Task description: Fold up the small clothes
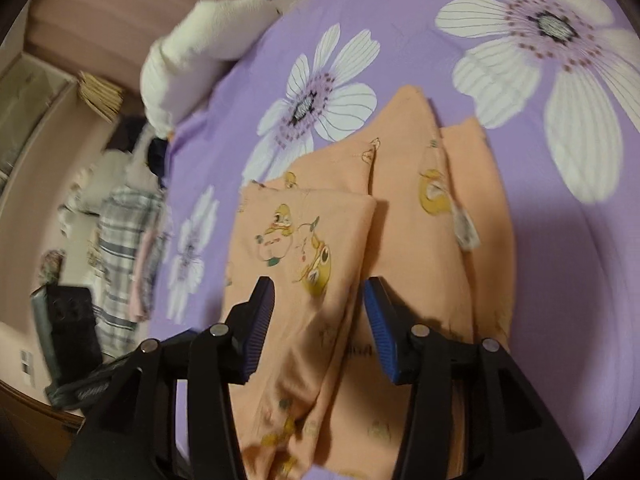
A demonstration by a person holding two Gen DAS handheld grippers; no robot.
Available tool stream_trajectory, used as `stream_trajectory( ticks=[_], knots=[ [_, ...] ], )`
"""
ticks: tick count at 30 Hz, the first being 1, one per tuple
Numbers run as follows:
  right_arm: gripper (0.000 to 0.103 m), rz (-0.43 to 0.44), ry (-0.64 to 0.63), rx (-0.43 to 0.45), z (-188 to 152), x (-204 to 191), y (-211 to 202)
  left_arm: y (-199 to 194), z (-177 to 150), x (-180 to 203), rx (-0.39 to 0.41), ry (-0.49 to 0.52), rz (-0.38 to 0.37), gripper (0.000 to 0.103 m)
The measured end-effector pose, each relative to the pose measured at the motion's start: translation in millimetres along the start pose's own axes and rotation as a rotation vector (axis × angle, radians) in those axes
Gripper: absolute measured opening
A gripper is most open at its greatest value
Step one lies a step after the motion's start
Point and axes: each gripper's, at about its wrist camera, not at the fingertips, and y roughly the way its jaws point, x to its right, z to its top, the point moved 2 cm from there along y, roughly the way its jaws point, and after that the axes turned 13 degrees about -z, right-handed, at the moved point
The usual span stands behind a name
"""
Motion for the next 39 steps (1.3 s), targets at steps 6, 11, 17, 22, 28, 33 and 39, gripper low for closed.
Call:
stream_trajectory(
  ticks=[6, 11, 17, 22, 28, 33, 39],
  knots=[
    [0.016, -0.062, -0.049, 0.030, 15, -8, 18, -7, -17, -17, -0.004, -0.036, -0.005, 0.015],
    [0.007, -0.082, -0.075, 0.084, 16, -11, 10, -10, -20, -19, -0.001, -0.041, -0.013, 0.015],
    [0.007, -0.131, -0.102, 0.195, 35, -10, -32, -5, -17, -8, -0.009, -0.006, -0.026, 0.015],
    [0.007, -0.212, -0.091, 0.183, 42, 15, -37, 7, -13, 8, -0.026, 0.038, -0.026, 0.015],
    [0.012, -0.137, -0.035, 0.116, 39, 36, -18, 28, -11, 39, -0.062, 0.131, -0.039, 0.015],
    [0.040, 0.053, 0.032, 0.107, 56, 45, -10, 47, -14, 56, -0.107, 0.197, -0.050, 0.015],
    [0.040, 0.171, 0.105, 0.132, 75, 45, -3, 63, -18, 51, -0.150, 0.185, -0.038, 0.015]
  ],
)
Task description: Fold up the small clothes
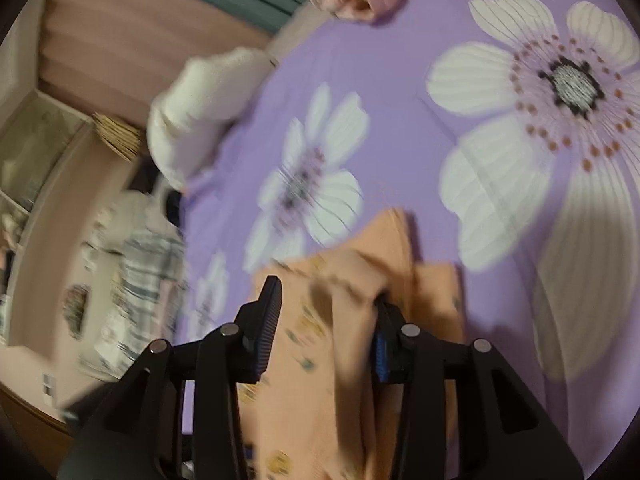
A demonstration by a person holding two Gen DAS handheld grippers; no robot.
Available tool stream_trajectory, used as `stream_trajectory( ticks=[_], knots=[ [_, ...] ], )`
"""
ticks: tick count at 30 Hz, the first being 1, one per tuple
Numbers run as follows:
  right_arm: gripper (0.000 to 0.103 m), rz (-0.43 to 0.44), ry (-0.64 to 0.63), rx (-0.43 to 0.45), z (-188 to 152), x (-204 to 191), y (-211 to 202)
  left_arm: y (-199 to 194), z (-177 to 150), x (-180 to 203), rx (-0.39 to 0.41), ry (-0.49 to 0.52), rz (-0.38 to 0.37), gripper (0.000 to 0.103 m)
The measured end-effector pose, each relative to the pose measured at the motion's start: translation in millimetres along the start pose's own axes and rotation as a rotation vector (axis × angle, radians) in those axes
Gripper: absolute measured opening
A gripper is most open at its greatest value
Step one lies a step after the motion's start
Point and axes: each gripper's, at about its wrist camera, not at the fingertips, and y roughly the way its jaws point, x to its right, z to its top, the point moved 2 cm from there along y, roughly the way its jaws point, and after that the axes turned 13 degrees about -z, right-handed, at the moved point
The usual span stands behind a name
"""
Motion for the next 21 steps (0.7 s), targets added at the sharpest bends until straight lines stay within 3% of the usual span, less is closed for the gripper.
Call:
stream_trajectory(
  ticks=[3, 7, 10, 12, 18, 21],
  knots=[
    [0.040, 0.057, 0.023, 0.126, 16, -4, -25, -1, -1, -2, -0.002, -0.007, -0.008, 0.015],
    [0.040, -0.004, -0.039, 0.184, 19, -14, -52, 0, 1, -3, -0.002, -0.005, -0.009, 0.015],
    [0.035, -0.142, -0.174, 0.145, 2, -28, -59, 4, 5, -3, -0.004, -0.004, -0.006, 0.015],
    [0.027, -0.232, -0.298, 0.105, -24, -39, -62, 4, 4, -3, -0.003, 0.002, -0.002, 0.015],
    [0.017, -0.239, -0.513, 0.045, -95, -65, -74, 5, 0, 1, 0.000, 0.026, 0.021, 0.015],
    [0.016, -0.316, -0.600, 0.011, -120, -58, -72, 7, -2, 1, -0.001, 0.041, 0.035, 0.015]
  ],
)
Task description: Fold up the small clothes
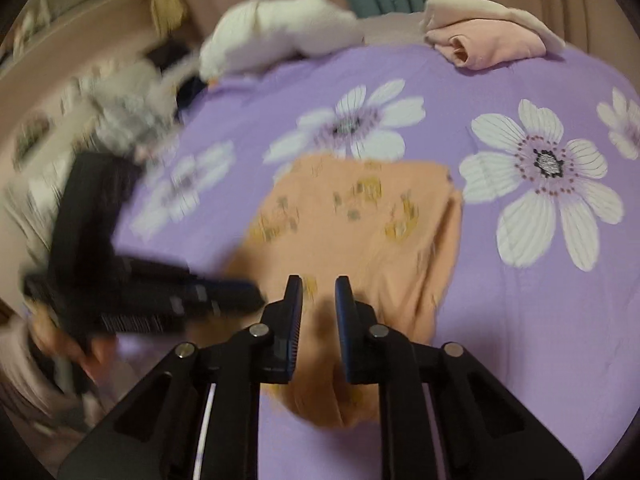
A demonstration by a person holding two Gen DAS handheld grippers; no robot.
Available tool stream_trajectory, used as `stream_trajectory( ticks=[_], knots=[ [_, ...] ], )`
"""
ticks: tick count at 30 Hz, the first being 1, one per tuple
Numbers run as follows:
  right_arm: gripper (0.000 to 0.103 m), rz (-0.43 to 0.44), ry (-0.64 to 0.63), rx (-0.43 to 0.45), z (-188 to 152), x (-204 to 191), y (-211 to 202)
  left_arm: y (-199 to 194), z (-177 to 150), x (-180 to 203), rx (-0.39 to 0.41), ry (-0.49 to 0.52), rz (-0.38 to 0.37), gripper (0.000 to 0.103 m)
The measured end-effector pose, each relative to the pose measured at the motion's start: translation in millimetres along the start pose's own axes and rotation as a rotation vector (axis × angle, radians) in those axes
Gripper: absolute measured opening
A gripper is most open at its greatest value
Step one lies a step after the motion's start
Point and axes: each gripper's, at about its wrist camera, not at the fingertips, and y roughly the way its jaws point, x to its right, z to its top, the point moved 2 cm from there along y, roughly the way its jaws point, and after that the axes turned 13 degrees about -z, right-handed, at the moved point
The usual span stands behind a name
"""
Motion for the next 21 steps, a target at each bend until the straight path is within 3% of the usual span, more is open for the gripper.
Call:
stream_trajectory(
  ticks=[4, 9, 11, 15, 21],
  knots=[
    [0.006, -0.108, -0.025, -0.098, -24, 9, 17, 2, -3, -3, 0.001, 0.002, -0.006, 0.015],
    [0.009, -0.107, 0.009, -0.088, -31, 13, 10, -10, -14, 3, 0.018, 0.009, -0.012, 0.015],
    [0.014, -0.083, 0.012, -0.058, -32, 9, -1, -16, -24, 6, 0.023, 0.021, -0.024, 0.015],
    [0.014, -0.023, 0.027, -0.027, -36, -1, -11, -10, -43, 3, 0.001, 0.019, -0.024, 0.015],
    [0.011, -0.094, 0.045, -0.126, -53, -2, 21, -5, -45, -3, 0.005, -0.024, -0.033, 0.015]
  ],
)
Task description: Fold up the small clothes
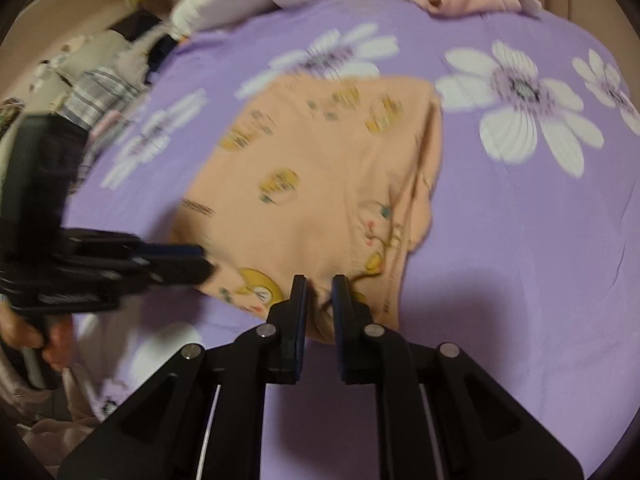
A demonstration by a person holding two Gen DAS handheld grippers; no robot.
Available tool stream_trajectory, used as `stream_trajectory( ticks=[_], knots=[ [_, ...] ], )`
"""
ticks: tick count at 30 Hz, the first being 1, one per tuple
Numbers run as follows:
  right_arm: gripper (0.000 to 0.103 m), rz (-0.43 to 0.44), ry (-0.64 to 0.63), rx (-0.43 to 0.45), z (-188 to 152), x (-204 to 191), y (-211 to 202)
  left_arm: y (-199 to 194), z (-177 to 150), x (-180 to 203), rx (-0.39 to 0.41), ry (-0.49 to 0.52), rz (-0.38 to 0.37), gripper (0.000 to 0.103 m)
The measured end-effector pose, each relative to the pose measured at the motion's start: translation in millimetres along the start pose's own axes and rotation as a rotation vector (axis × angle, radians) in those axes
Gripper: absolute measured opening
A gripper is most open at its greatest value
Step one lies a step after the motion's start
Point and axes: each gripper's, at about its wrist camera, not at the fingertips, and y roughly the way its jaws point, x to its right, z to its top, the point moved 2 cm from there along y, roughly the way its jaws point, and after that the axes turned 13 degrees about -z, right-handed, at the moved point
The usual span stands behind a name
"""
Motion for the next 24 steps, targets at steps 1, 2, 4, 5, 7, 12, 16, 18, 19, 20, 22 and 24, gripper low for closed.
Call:
stream_trajectory(
  ticks=[1, 2, 4, 5, 7, 12, 16, 18, 19, 20, 22, 24],
  knots=[
    [0.011, 0.003, 0.009, 0.000, -1, 1, 0, -3, 0, 1, 0.003, 0.003, 0.002, 0.015],
    [0.011, 0.011, 0.022, 0.005, -1, 2, -2, -6, 0, 3, 0.007, 0.004, 0.004, 0.015],
    [0.015, 0.033, 0.039, 0.015, -1, 4, -10, -12, 0, 2, 0.020, 0.001, 0.009, 0.015],
    [0.018, 0.048, 0.049, 0.025, -2, 6, -16, -17, 0, 2, 0.032, -0.004, 0.013, 0.015],
    [0.025, 0.086, 0.080, 0.044, -4, 12, -27, -24, 1, 0, 0.053, -0.011, 0.024, 0.040],
    [0.042, 0.136, 0.190, 0.063, -6, 34, -36, -41, 7, -7, 0.127, -0.043, 0.036, 0.061],
    [0.045, 0.160, 0.286, 0.054, -6, 50, -34, -46, 12, -14, 0.146, -0.063, 0.039, 0.061],
    [0.051, 0.174, 0.324, 0.051, -6, 56, -33, -50, 11, -16, 0.155, -0.070, 0.042, 0.061],
    [0.052, 0.182, 0.342, 0.050, -6, 58, -33, -51, 12, -18, 0.158, -0.074, 0.041, 0.061],
    [0.053, 0.187, 0.349, 0.051, -7, 59, -34, -53, 12, -18, 0.161, -0.076, 0.041, 0.061],
    [0.055, 0.194, 0.363, 0.053, -6, 62, -35, -54, 14, -20, 0.166, -0.080, 0.044, 0.061],
    [0.058, 0.201, 0.372, 0.053, -5, 64, -35, -55, 15, -20, 0.170, -0.080, 0.043, 0.061]
  ],
)
